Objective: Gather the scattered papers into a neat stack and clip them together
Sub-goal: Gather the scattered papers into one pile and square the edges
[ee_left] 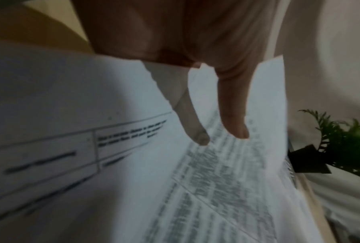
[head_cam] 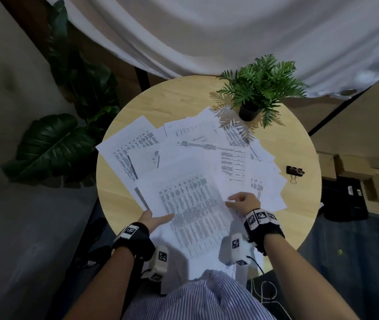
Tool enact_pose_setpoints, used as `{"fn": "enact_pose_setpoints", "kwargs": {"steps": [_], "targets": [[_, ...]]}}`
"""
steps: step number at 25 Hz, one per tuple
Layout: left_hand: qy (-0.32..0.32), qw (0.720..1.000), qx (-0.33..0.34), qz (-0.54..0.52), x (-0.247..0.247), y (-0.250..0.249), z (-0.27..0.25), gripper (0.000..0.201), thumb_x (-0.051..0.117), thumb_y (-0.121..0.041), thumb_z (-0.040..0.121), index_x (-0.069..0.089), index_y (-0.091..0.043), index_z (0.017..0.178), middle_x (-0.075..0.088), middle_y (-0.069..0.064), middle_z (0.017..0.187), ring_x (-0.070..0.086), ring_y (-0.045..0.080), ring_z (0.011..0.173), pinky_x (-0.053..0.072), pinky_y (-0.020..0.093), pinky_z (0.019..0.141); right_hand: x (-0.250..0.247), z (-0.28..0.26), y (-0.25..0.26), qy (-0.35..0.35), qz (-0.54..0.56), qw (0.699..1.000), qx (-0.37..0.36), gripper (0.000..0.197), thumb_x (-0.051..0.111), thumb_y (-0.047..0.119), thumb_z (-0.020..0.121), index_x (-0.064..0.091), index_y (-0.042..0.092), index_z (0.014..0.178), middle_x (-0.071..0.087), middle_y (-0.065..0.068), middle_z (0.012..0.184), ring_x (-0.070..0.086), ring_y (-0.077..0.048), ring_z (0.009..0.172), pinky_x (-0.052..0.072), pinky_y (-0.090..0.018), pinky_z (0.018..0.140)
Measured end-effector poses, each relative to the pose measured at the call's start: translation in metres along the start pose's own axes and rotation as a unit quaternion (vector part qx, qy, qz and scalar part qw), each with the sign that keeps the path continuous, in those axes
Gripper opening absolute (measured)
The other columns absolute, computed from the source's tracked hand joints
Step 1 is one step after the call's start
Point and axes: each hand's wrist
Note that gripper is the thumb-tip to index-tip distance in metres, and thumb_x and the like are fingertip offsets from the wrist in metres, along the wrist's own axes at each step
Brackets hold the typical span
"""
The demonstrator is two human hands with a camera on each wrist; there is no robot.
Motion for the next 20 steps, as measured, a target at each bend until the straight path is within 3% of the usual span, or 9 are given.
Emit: {"fn": "enact_pose_setpoints", "kwargs": {"steps": [2,4,6,8,10,12,15,17,20], "targets": [[0.014,0.999,-0.001,0.029,0.009,-0.002,-0.002,0.107,0.069,-0.047,0.078,0.002,-0.005,0.151,0.007,0.013,0.161,0.019,0.032,0.147,0.026,0.047,0.117,0.017,-0.008,0.001,0.003,-0.066,0.994,-0.088,0.011,0.078,0.025,0.073,0.072,0.025,0.083,0.058,-0.003,0.071,0.055,-0.018,0.067,0.046,-0.027,0.063],[-0.007,0.999,0.005,0.032,0.013,-0.005,-0.007,0.099,0.066,-0.040,0.084,0.003,-0.001,0.150,0.009,0.016,0.161,0.023,0.033,0.145,0.029,0.045,0.115,0.020,-0.003,0.005,-0.081,-0.114,0.979,-0.147,0.021,0.068,0.019,0.080,0.071,0.019,0.101,0.055,-0.013,0.101,0.056,-0.025,0.088,0.050,-0.033,0.078],[-0.031,0.999,0.015,-0.001,0.005,-0.003,-0.013,0.090,0.063,-0.034,0.087,0.008,0.000,0.150,0.015,0.015,0.160,0.026,0.032,0.145,0.028,0.042,0.116,0.005,0.009,0.016,-0.167,-0.055,0.980,-0.094,0.038,0.063,0.017,0.085,0.059,0.007,0.121,0.045,-0.018,0.125,0.048,-0.035,0.114,0.044,-0.042,0.096],[-0.062,0.995,0.029,-0.076,-0.014,0.006,-0.014,0.099,0.070,-0.043,0.076,0.017,-0.001,0.149,0.024,0.013,0.158,0.030,0.032,0.143,0.027,0.041,0.116,-0.013,0.018,0.029,-0.180,0.003,0.984,0.008,0.068,0.073,0.033,0.078,0.045,-0.001,0.130,0.039,-0.022,0.134,0.043,-0.040,0.122,0.042,-0.047,0.098],[-0.115,0.983,0.004,-0.142,-0.033,0.016,-0.005,0.113,0.072,-0.054,0.066,0.017,-0.001,0.149,0.026,0.014,0.157,0.032,0.035,0.141,0.028,0.045,0.117,-0.014,0.020,0.039,-0.160,0.015,0.985,0.061,0.090,0.081,0.045,0.067,0.039,-0.001,0.132,0.041,-0.023,0.133,0.046,-0.039,0.120,0.044,-0.047,0.097],[-0.177,0.969,-0.038,-0.167,-0.043,0.021,0.004,0.095,0.067,-0.041,0.082,0.014,0.002,0.149,0.024,0.018,0.157,0.030,0.037,0.142,0.028,0.046,0.116,0.001,0.015,0.048,-0.111,0.012,0.992,0.054,0.086,0.080,0.040,0.068,0.037,0.001,0.132,0.049,-0.021,0.130,0.052,-0.037,0.117,0.044,-0.043,0.096],[-0.188,0.963,-0.066,-0.179,-0.041,0.017,0.009,0.082,0.062,-0.027,0.089,0.014,0.001,0.149,0.022,0.019,0.157,0.029,0.040,0.141,0.029,0.050,0.114,0.022,0.013,0.050,-0.067,0.059,0.996,0.027,0.056,0.073,0.029,0.078,0.051,0.003,0.122,0.062,-0.019,0.120,0.061,-0.036,0.105,0.052,-0.042,0.090],[-0.176,0.963,-0.083,-0.185,-0.037,0.012,0.011,0.081,0.059,-0.026,0.091,0.010,-0.001,0.150,0.020,0.019,0.158,0.027,0.040,0.142,0.028,0.050,0.115,0.024,0.011,0.050,-0.098,0.123,0.987,0.037,0.046,0.062,0.034,0.087,0.058,0.000,0.118,0.064,-0.019,0.116,0.062,-0.037,0.104,0.050,-0.040,0.088],[-0.171,0.962,-0.092,-0.190,-0.032,0.007,0.017,0.079,0.057,-0.023,0.093,0.007,0.000,0.150,0.018,0.020,0.158,0.026,0.039,0.143,0.026,0.048,0.115,0.017,0.002,0.046,-0.168,0.263,0.948,0.063,0.051,0.057,0.040,0.090,0.055,-0.003,0.118,0.060,-0.019,0.106,0.060,-0.039,0.104,0.048,-0.042,0.084]]}}
Point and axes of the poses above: each hand's wrist, its own z-axis towards the middle knuckle, its own x-axis out of the palm, y = z × x
